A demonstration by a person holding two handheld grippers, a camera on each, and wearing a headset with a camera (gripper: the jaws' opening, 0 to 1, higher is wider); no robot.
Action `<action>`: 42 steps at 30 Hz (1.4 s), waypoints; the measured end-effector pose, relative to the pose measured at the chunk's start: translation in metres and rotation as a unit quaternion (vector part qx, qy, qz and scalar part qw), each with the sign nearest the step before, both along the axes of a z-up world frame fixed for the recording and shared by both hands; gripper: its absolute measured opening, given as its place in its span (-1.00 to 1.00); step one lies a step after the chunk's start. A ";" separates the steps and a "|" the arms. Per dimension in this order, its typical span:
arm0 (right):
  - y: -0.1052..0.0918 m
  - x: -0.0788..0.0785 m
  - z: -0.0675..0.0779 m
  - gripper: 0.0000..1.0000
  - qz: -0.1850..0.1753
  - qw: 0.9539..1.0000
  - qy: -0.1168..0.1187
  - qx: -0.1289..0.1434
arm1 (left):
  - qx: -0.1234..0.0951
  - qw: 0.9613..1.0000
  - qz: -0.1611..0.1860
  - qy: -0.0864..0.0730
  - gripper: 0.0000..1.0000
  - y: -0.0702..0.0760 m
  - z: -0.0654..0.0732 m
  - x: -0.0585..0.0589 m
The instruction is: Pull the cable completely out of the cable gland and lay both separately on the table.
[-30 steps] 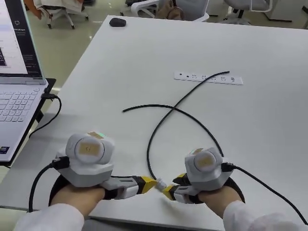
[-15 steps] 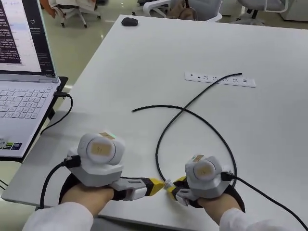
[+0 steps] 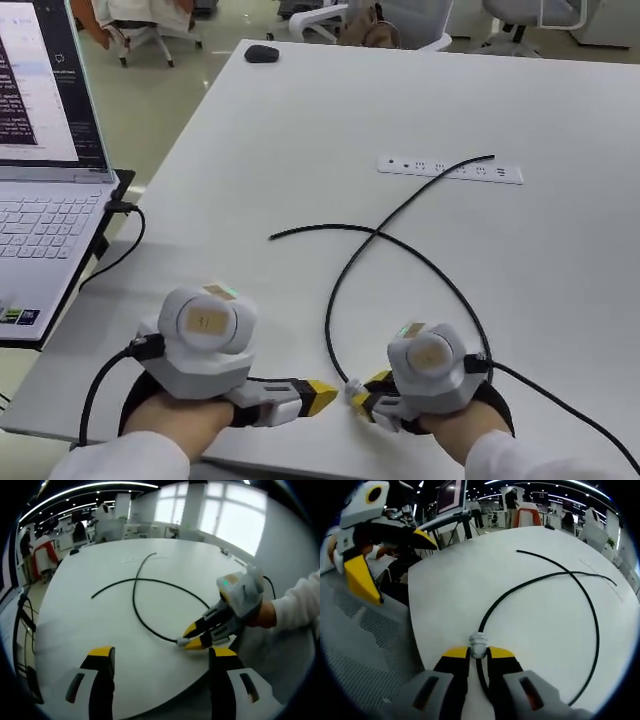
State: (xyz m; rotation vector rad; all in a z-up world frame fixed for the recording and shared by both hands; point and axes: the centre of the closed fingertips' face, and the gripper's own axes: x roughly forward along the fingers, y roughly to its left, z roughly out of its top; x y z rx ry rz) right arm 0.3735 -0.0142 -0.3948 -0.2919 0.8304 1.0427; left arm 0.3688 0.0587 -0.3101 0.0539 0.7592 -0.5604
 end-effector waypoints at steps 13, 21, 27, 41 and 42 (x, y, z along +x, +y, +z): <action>-0.035 0.002 0.082 -0.79 0.077 0.995 -0.057 0.018 | -0.010 1.000 -0.015 -0.025 0.42 -0.008 0.011 0.002; -0.052 0.000 0.122 -0.79 0.112 0.988 -0.107 0.010 | -0.021 0.998 -0.037 -0.047 0.30 -0.018 0.021 0.003; -0.058 -0.009 0.142 -0.79 0.158 0.977 -0.146 -0.007 | -0.037 0.995 -0.054 -0.075 0.20 -0.027 0.035 0.004; -0.060 -0.029 0.176 -0.79 0.219 0.956 -0.194 -0.010 | -0.151 0.970 -0.152 -0.117 0.01 -0.075 0.090 -0.007; -0.060 -0.030 0.178 -0.79 0.220 0.956 -0.196 -0.008 | -0.155 0.965 -0.171 -0.122 0.02 -0.080 0.098 -0.008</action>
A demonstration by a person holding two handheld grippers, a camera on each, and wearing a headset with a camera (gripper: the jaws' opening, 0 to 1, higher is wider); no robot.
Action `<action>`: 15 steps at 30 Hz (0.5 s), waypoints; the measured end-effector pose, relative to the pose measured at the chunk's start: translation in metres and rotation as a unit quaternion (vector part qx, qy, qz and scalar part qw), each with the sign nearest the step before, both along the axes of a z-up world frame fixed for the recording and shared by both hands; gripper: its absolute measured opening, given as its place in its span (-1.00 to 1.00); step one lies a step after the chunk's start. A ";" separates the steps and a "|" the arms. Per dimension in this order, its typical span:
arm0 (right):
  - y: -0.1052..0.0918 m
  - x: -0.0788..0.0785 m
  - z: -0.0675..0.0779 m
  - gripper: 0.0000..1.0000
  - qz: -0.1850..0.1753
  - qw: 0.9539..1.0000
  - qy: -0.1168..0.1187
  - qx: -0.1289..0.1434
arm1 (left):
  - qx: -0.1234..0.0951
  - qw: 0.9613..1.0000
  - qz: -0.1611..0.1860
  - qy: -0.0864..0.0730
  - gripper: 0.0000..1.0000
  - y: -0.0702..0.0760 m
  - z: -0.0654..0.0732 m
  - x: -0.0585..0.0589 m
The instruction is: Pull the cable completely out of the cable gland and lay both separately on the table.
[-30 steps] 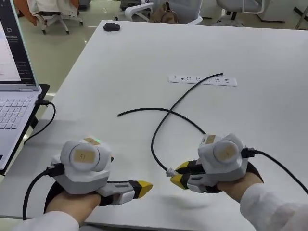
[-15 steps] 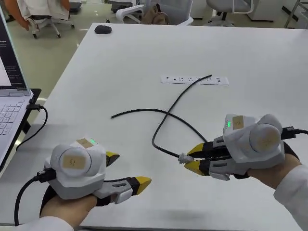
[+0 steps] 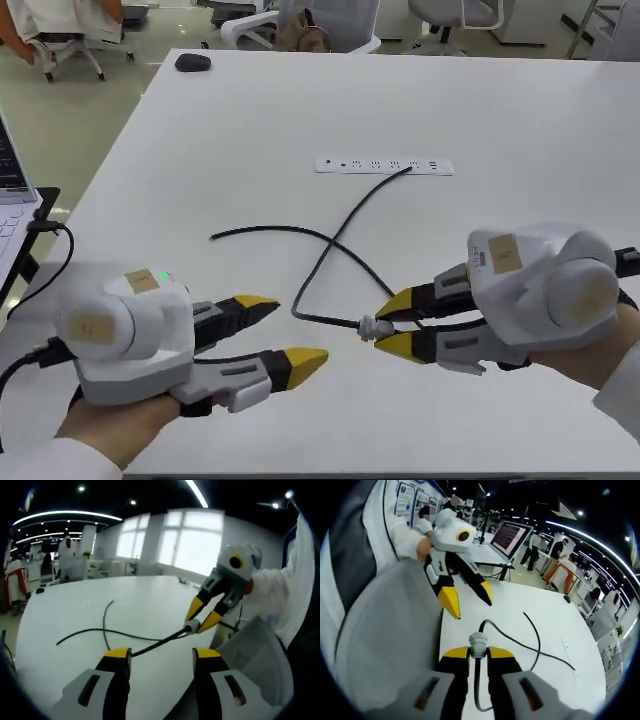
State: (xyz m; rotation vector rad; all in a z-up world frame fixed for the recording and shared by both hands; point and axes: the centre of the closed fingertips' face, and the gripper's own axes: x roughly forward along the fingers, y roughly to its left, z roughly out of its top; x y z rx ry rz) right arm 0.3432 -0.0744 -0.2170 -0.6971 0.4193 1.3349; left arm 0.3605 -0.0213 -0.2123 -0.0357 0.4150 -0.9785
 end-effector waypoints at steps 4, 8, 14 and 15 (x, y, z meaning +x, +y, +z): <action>0.002 -0.006 0.008 -0.79 0.018 1.000 -0.017 0.002 | -0.004 0.998 -0.062 -0.023 0.00 -0.018 0.018 -0.010; 0.003 -0.012 0.017 -0.79 0.041 0.998 -0.039 0.000 | -0.004 0.994 -0.107 -0.032 -0.13 -0.030 0.025 -0.018; 0.002 -0.019 0.029 -0.79 0.061 0.996 -0.063 0.004 | -0.047 0.988 -0.146 -0.033 -0.32 -0.043 0.039 -0.024; 0.003 -0.019 0.031 -0.79 0.063 0.996 -0.067 0.005 | -0.049 0.986 -0.154 -0.035 -0.37 -0.044 0.041 -0.026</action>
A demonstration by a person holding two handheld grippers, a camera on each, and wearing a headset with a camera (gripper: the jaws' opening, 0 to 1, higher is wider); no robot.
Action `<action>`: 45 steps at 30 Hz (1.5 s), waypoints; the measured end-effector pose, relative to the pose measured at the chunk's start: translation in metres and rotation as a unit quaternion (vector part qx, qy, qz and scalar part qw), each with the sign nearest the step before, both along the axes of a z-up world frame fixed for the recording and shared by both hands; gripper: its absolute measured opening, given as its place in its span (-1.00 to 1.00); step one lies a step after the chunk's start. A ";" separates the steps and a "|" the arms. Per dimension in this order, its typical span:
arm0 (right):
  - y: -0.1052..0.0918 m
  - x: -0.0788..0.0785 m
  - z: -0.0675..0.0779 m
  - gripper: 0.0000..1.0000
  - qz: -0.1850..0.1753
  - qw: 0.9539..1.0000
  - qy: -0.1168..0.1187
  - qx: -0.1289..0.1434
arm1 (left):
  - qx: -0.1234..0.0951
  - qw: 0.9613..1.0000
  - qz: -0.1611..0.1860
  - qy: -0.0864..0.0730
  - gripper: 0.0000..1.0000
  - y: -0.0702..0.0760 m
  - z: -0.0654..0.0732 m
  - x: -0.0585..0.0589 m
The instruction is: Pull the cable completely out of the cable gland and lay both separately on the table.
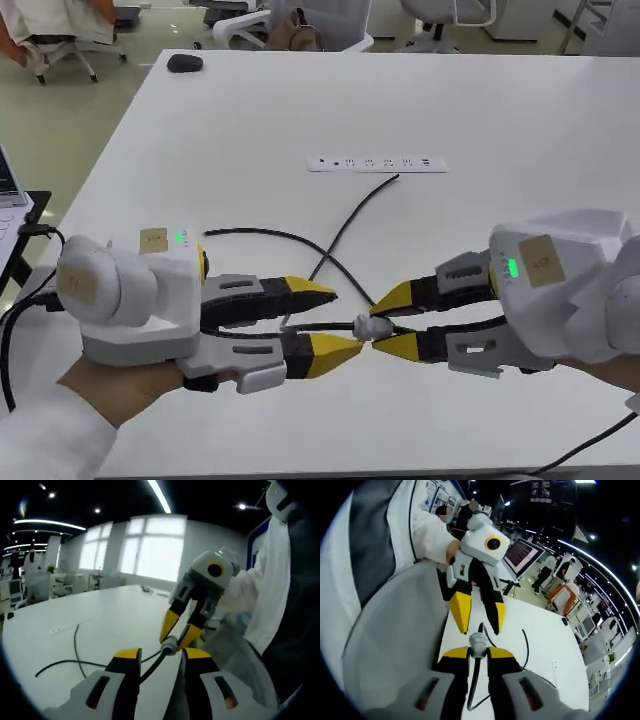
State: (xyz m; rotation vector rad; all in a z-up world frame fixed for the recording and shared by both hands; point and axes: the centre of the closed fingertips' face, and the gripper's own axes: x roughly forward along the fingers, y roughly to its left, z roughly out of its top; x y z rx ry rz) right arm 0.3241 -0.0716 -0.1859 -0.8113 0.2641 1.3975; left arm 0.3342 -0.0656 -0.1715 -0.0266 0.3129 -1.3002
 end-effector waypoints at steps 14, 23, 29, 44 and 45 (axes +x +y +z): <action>0.008 -0.008 0.015 -0.76 0.027 0.999 -0.022 0.018 | -0.016 0.999 -0.039 -0.013 -0.67 -0.006 0.010 -0.014; 0.011 -0.015 0.041 -0.74 -0.003 0.982 0.121 0.143 | -0.064 0.997 -0.045 -0.012 -0.70 0.001 0.027 -0.018; 0.005 -0.009 0.067 -0.68 -0.037 0.934 0.253 0.252 | -0.117 0.992 -0.034 -0.018 -0.70 0.006 0.047 -0.017; 0.012 -0.015 0.070 -0.77 -0.040 0.887 0.365 0.280 | -0.143 0.987 -0.042 -0.053 -0.70 -0.001 0.066 -0.019; 0.013 -0.015 0.069 -0.77 -0.040 0.887 0.366 0.279 | -0.145 0.987 -0.041 -0.052 -0.70 -0.001 0.066 -0.019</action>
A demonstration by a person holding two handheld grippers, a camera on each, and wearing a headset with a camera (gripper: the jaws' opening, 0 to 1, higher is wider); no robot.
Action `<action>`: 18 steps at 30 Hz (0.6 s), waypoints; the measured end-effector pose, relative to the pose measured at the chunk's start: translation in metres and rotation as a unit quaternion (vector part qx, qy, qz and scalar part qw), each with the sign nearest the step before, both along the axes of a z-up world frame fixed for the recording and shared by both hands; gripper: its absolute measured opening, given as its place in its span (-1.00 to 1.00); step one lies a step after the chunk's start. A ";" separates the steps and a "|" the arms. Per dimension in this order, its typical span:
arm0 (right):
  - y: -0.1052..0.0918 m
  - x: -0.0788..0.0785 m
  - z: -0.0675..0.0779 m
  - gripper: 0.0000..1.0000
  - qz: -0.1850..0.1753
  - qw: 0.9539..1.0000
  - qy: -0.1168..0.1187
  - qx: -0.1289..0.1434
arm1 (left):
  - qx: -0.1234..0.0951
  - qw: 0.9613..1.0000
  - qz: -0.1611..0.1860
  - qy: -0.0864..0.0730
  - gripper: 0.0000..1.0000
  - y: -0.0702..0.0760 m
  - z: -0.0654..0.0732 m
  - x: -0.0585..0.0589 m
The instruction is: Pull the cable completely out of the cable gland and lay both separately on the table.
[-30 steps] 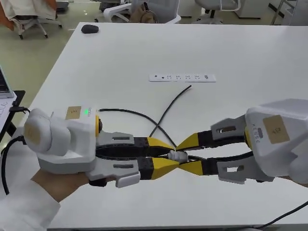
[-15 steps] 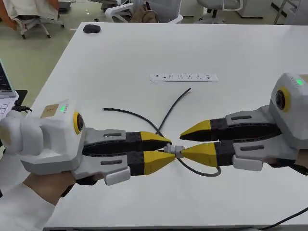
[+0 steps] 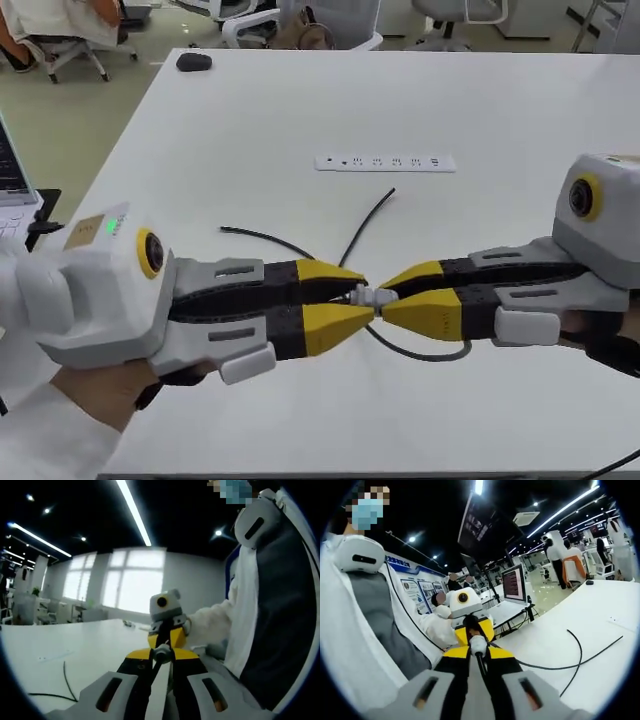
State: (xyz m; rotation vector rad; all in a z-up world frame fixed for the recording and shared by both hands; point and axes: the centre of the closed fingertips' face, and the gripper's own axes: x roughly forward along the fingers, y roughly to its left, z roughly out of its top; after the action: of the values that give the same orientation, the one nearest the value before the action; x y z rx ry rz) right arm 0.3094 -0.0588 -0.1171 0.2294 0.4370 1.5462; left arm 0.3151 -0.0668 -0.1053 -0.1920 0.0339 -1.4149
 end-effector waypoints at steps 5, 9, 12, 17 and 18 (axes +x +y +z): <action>-0.001 -0.003 -0.002 -0.79 0.003 1.000 -0.014 -0.017 | 0.000 1.000 0.002 0.011 -0.70 0.000 -0.003 0.001; -0.001 -0.004 -0.001 -0.81 0.006 0.999 -0.035 -0.034 | 0.004 1.000 0.000 0.024 -0.70 0.000 -0.003 0.001; -0.001 -0.003 0.001 -0.82 0.004 0.998 -0.050 -0.035 | 0.004 1.000 -0.002 0.031 -0.70 0.001 -0.001 0.002; 0.000 -0.005 0.002 -0.84 0.005 0.994 -0.100 -0.051 | 0.022 0.998 -0.011 0.060 -0.71 0.000 -0.002 0.001; 0.000 -0.006 0.002 -0.84 0.006 0.994 -0.100 -0.052 | 0.021 0.998 -0.013 0.056 -0.71 0.001 -0.001 0.000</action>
State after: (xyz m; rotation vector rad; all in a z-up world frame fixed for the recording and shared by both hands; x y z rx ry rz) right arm 0.3031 -0.0590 -0.1147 -0.0080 0.3594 1.5353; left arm 0.3151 -0.0660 -0.1061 -0.2364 0.1583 -1.4276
